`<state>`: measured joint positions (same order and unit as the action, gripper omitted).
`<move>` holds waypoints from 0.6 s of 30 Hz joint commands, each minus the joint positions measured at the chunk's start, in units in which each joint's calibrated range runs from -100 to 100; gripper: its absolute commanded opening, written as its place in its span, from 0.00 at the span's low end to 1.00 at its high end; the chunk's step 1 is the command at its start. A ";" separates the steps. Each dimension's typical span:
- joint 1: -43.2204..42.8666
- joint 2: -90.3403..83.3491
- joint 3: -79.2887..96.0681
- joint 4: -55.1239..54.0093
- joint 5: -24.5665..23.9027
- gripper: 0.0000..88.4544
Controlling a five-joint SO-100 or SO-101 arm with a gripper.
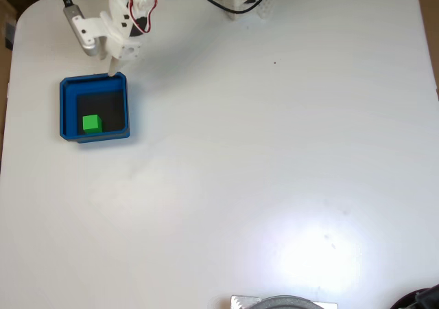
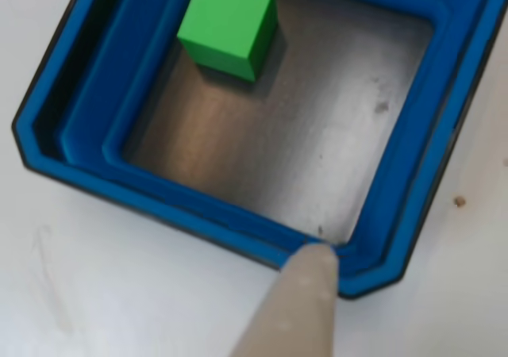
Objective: Pick up green cube and drop it in the blue box
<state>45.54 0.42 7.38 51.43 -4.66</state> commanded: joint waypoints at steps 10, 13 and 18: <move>-1.42 -24.41 17.30 -0.75 0.15 0.26; -1.42 -28.01 20.62 -0.92 0.15 0.26; -1.42 -34.20 26.19 -1.16 0.15 0.26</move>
<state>44.69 -27.40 31.19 51.43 -4.66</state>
